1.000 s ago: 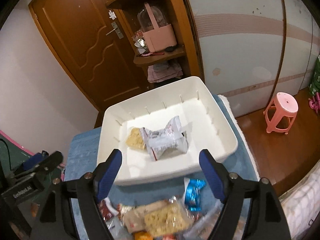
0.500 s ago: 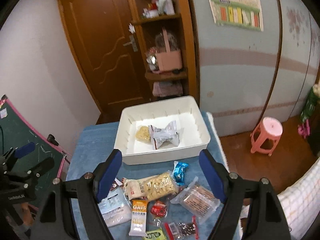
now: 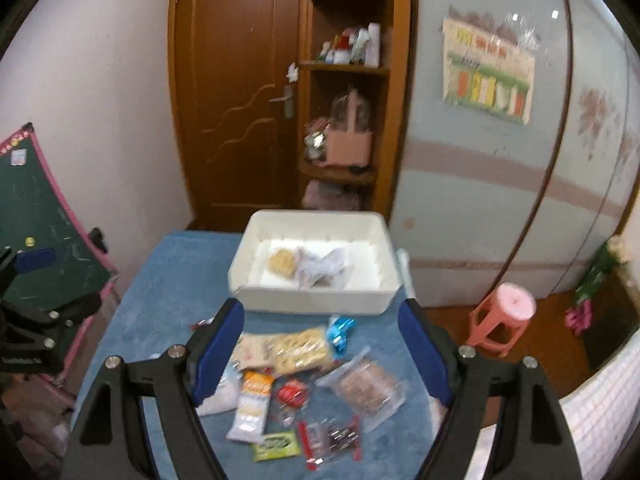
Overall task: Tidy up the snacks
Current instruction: 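Withdraw both tools from the bin back over the snacks, then grasp the white-and-blue bag with the left tool while the right tool grasps the OATS bar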
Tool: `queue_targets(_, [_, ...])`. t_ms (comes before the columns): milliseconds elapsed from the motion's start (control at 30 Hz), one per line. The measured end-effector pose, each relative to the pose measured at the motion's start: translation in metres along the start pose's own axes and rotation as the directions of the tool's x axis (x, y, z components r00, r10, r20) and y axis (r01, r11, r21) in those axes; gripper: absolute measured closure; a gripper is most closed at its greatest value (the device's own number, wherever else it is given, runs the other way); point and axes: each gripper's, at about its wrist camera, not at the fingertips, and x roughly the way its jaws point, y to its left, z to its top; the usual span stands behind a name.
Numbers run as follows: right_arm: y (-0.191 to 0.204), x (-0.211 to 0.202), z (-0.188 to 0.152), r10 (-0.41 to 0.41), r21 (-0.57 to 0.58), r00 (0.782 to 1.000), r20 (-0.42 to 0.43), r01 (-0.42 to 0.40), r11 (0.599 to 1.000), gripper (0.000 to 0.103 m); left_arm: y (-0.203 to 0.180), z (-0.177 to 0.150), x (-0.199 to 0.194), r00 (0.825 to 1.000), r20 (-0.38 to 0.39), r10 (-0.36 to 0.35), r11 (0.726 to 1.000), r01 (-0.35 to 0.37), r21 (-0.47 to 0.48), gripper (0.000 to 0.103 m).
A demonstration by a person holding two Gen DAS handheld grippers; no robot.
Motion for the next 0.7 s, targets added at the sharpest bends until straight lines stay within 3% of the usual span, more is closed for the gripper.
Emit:
queue_targets(133, [0.000,0.018,-0.024,0.030,0.013,0.998,-0.060,-0.029,0.999,0.023,-0.001,-0.025,0.019,0.998,-0.058,-0.026,1.000,0.027,0.006,0.001])
queue_targets(333, [-0.002,0.052,-0.069,0.061,0.092,0.985,-0.160,-0.047,0.995,0.023,-0.002,-0.067,0.071,0.969,-0.205,-0.140,0.990,0.135,-0.036,0.001])
queue_targets(467, [0.009,0.075,-0.096,0.099,0.102,0.969,-0.228,-0.077,0.992,0.023,-0.016,-0.092,0.103,0.950,-0.258,-0.174,0.977,0.199,0.075,0.001])
queue_targets(600, [0.028,0.103,-0.115,0.120,0.086,0.946,-0.302,-0.098,0.991,0.023,-0.026,-0.108,0.131,0.947,-0.296,-0.127,0.954,0.199,0.226,0.001])
queue_targets(700, [0.042,0.125,-0.126,0.147,0.090,0.919,-0.365,-0.122,0.988,0.024,-0.024,-0.114,0.155,0.933,-0.338,-0.120,0.933,0.223,0.284,0.001])
